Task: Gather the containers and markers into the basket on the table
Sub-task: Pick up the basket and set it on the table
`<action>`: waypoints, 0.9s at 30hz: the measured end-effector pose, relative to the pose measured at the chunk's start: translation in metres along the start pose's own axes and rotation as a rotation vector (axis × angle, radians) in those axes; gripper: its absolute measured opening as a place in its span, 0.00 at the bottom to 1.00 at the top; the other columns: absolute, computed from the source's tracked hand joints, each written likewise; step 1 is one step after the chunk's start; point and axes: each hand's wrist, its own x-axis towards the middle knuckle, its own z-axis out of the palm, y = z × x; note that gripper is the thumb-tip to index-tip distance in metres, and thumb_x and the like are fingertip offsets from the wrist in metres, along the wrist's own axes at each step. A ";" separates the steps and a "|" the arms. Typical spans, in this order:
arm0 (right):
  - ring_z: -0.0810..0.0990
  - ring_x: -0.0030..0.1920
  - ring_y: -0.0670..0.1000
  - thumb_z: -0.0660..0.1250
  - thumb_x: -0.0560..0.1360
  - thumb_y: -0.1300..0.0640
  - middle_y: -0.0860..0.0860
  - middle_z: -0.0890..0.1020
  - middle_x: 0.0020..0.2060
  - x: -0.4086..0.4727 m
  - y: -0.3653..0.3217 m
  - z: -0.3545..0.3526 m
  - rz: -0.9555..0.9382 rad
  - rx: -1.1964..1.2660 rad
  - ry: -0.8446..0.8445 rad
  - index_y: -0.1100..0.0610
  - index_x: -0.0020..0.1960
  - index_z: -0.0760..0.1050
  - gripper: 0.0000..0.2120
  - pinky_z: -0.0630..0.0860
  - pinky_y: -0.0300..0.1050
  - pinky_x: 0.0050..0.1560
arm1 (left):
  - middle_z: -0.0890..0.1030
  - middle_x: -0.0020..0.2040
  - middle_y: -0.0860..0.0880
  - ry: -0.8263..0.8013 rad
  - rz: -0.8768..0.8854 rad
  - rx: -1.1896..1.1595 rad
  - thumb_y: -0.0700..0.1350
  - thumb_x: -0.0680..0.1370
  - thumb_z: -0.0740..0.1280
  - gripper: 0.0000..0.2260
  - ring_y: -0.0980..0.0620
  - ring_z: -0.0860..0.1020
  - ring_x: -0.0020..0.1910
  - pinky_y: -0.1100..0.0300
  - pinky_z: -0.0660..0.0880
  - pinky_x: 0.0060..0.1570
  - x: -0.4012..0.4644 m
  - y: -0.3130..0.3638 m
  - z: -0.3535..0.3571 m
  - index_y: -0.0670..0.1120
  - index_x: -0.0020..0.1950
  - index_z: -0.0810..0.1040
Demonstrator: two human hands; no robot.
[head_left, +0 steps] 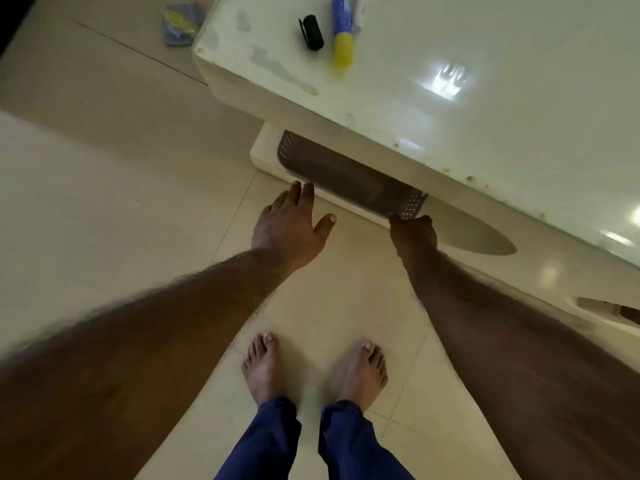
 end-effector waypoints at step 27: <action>0.81 0.41 0.62 0.60 0.78 0.70 0.68 0.81 0.53 -0.113 0.028 0.032 0.540 0.816 -0.347 0.68 0.63 0.73 0.15 0.78 0.46 0.21 | 0.60 0.79 0.46 0.092 -0.033 -0.022 0.65 0.80 0.53 0.33 0.49 0.60 0.77 0.53 0.61 0.72 -0.111 0.018 -0.062 0.47 0.80 0.54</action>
